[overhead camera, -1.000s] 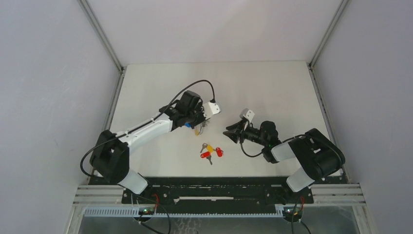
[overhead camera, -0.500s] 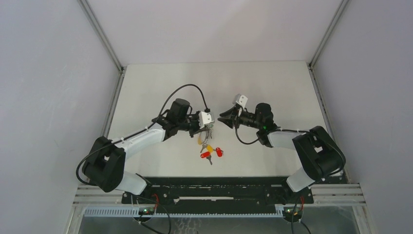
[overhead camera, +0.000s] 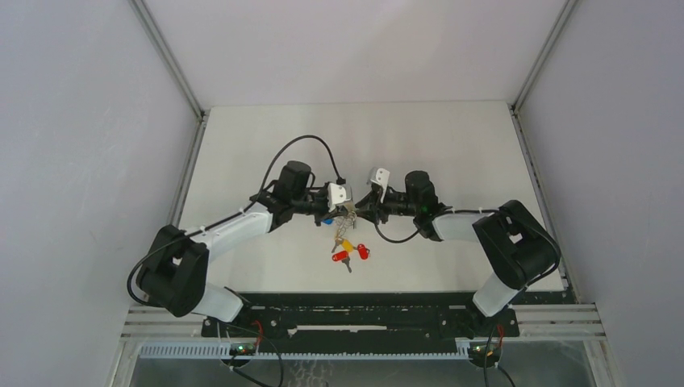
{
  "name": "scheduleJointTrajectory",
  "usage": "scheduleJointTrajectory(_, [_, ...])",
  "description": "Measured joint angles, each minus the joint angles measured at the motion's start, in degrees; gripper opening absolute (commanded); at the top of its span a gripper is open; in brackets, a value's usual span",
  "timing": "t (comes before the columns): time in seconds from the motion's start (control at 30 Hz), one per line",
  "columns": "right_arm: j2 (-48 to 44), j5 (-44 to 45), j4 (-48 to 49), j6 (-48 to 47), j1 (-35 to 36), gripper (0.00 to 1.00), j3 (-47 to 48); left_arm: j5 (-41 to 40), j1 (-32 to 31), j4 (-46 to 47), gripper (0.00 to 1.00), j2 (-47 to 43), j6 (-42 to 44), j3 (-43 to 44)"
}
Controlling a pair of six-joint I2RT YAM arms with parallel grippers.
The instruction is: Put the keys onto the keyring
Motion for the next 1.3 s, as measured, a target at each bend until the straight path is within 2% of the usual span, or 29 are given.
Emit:
scheduleJointTrajectory(0.37, [-2.84,2.05,-6.64,-2.16,1.46,0.33,0.00,-0.11,0.00,0.94,0.00,1.99,-0.44,0.00])
scheduleJointTrajectory(0.7, [-5.86,2.93,-6.97,-2.25,3.19,0.35,0.00,-0.22,0.00,2.25,0.00,3.30,-2.43,0.00])
scheduleJointTrajectory(0.87, [-5.57,4.22,-7.19,-2.27,5.09,0.41,0.00,-0.44,0.00,3.37,0.00,3.45,-4.76,0.00])
scheduleJointTrajectory(1.0, [-5.31,7.17,-7.72,-3.48,6.73,0.47,0.00,-0.66,0.00,4.81,0.00,3.48,-6.51,-0.17])
scheduleJointTrajectory(1.3, [-5.49,17.42,-8.76,-3.80,9.46,0.49,-4.13,-1.73,0.70,8.96,0.00,3.48,-8.68,-2.01])
